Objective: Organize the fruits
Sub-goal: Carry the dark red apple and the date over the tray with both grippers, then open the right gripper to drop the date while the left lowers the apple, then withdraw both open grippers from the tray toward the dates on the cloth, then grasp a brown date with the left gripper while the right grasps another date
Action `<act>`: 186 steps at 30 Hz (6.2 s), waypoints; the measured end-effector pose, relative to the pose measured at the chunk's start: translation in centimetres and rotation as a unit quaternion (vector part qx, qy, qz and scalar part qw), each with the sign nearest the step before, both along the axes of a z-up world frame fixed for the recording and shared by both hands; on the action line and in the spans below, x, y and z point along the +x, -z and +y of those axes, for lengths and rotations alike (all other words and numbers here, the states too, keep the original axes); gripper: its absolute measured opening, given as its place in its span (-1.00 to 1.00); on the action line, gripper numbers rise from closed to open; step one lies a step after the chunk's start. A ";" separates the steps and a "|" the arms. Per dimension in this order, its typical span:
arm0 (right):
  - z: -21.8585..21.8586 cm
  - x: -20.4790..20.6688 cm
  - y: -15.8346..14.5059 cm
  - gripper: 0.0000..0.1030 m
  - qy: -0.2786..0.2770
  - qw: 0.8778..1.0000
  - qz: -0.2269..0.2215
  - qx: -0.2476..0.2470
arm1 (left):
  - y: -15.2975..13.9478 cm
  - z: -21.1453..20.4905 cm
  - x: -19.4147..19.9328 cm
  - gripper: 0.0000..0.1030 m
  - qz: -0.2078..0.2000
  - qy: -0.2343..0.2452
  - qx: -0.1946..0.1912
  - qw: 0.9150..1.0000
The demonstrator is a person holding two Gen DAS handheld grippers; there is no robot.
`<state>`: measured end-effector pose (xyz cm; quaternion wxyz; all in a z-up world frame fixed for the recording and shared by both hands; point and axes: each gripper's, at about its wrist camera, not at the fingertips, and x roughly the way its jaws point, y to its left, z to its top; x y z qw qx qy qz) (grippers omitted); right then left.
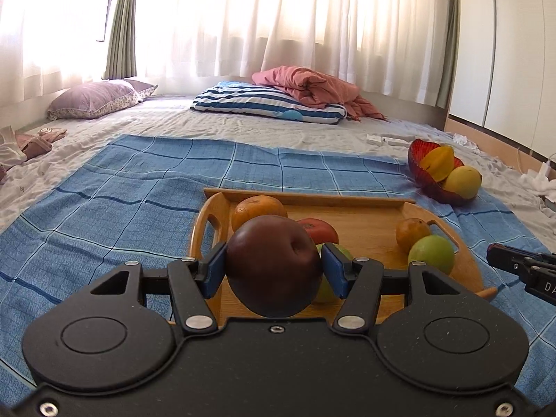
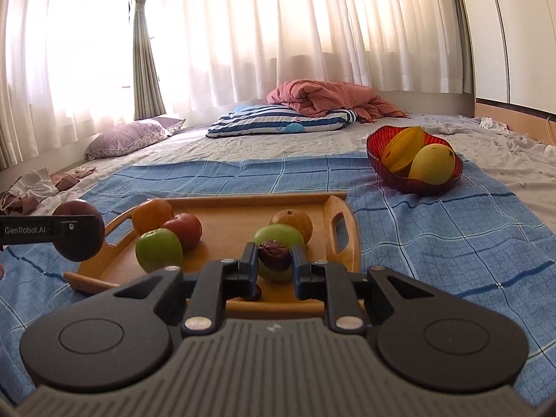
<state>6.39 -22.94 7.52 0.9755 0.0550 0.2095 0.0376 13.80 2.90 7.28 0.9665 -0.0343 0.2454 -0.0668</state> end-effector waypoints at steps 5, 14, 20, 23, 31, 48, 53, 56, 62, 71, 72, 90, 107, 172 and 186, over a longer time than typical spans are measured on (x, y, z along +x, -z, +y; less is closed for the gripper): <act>0.1 1.8 0.6 -0.55 0.023 1.000 0.012 -0.017 | 1.2 0.7 1.7 0.08 0.017 -0.008 -0.010 1.000; 0.3 3.3 3.4 -0.54 0.032 0.998 0.044 -0.035 | 3.3 1.1 4.1 0.08 0.039 -0.022 -0.024 0.999; 0.7 4.3 4.3 -0.54 0.034 0.997 0.055 -0.047 | 4.0 1.0 4.9 0.08 0.042 -0.027 -0.033 0.998; 0.8 4.6 4.5 -0.54 0.032 0.996 0.063 -0.051 | 4.2 0.8 5.2 0.08 0.044 -0.027 -0.036 0.998; 0.8 5.3 4.9 -0.54 0.029 0.995 0.076 -0.055 | 4.8 0.8 5.9 0.08 0.049 -0.034 -0.044 0.997; 0.7 5.8 5.3 -0.52 0.030 0.994 0.091 -0.054 | 5.4 0.3 6.3 0.09 0.053 -0.034 -0.039 0.997; 0.7 5.8 5.3 -0.52 0.030 0.994 0.091 -0.054 | 5.4 0.1 6.2 0.15 0.056 -0.030 -0.036 0.997; 0.7 5.9 5.4 -0.52 0.032 0.994 0.092 -0.054 | 5.6 0.3 6.2 0.22 0.061 -0.033 -0.033 0.997; 0.8 5.8 5.4 -0.46 0.032 0.994 0.092 -0.052 | 5.9 0.5 5.7 0.41 0.062 -0.028 -0.030 0.997; 0.6 5.1 5.0 0.06 0.031 0.995 0.086 -0.040 | 5.1 0.5 4.2 0.88 0.046 -0.025 -0.033 0.998; 0.5 5.0 5.0 0.11 0.031 0.995 0.085 -0.039 | 5.0 0.4 3.9 0.89 0.044 -0.026 -0.026 0.998; 0.3 0.2 4.4 0.64 0.024 0.998 0.055 -0.032 | 4.4 -3.0 -2.7 0.99 0.016 0.050 0.015 0.999; 2.1 -4.6 4.8 0.72 -0.012 0.997 0.017 -0.072 | 6.1 -6.6 -6.6 0.99 0.029 0.106 0.033 0.993; 5.3 -4.5 6.0 -0.41 -0.038 0.997 0.056 -0.046 | 6.3 -7.2 -6.0 -0.51 0.047 0.091 0.051 0.993; 6.1 -3.5 4.1 -0.41 -0.040 0.998 0.037 -0.044 | 4.3 -6.1 -4.9 -0.51 0.018 0.077 0.060 0.995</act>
